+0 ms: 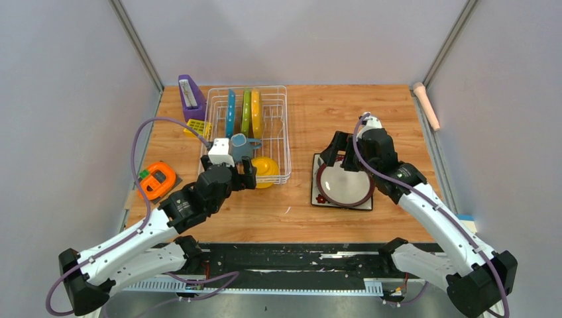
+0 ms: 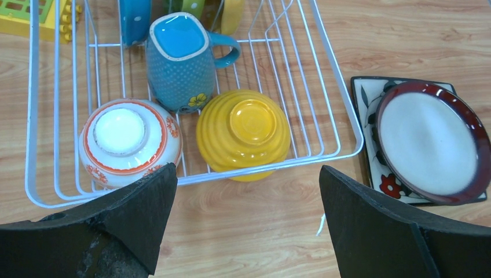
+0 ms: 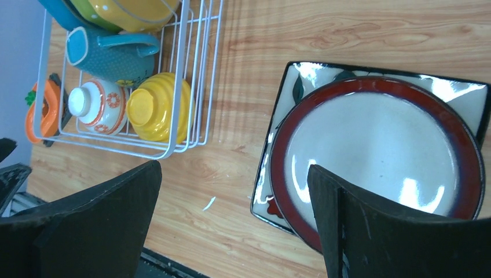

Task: Unload the mixed dishes from the dish rack
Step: Pick up the plate from the dish rack.

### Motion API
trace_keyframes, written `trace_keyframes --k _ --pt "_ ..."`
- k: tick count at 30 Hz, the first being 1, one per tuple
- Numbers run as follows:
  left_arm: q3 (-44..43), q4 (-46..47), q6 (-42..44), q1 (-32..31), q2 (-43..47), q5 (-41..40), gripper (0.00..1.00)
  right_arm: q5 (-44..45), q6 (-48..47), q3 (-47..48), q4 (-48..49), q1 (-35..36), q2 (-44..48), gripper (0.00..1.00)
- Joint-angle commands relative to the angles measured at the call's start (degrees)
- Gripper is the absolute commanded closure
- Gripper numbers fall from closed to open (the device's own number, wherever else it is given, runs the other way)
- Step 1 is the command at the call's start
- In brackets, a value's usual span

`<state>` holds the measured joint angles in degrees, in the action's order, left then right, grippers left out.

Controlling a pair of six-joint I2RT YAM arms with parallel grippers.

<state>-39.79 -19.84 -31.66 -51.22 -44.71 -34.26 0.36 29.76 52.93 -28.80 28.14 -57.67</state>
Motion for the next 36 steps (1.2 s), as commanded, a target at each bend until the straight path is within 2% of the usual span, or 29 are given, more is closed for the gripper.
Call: trace_keyframes --k 1,4,9,14,18,22,27,30,36 --pt "-3.8 -3.3 -3.4 0.3 0.2 1.7 0.0 6.4 -0.6 0.3 6.6 0.9 0.0 0.0" --pt "-5.1 -6.0 -5.5 0.3 -0.5 2.1 0.0 4.2 -0.6 -2.3 10.7 1.5 1.2 0.0" --pt "-8.0 -7.5 -6.7 0.3 -1.9 4.8 0.0 3.3 -1.3 -5.6 11.4 1.5 3.9 0.0" --pt "-12.4 -5.2 -5.9 0.3 -6.5 8.0 0.0 2.4 -1.6 -9.6 12.7 1.5 6.8 0.0" --pt "-17.5 -5.5 -4.8 0.7 -12.0 7.1 0.0 4.0 -2.4 -10.7 12.9 1.5 7.9 0.0" --pt "-20.8 -2.3 -1.8 4.7 -17.5 9.3 0.0 2.8 -2.3 -10.7 12.9 1.5 8.3 0.0" --pt "-25.0 3.3 2.7 13.4 -25.5 19.7 0.0 2.6 -2.1 -11.4 12.9 1.5 9.0 0.0" --pt "-26.4 7.3 3.8 16.3 -30.2 21.1 0.0 3.0 -2.1 -11.6 12.9 1.5 9.5 0.0" --pt "-28.3 13.3 6.1 18.3 -38.1 19.1 0.02 5.1 -2.3 -12.0 12.9 1.5 9.8 0.0"
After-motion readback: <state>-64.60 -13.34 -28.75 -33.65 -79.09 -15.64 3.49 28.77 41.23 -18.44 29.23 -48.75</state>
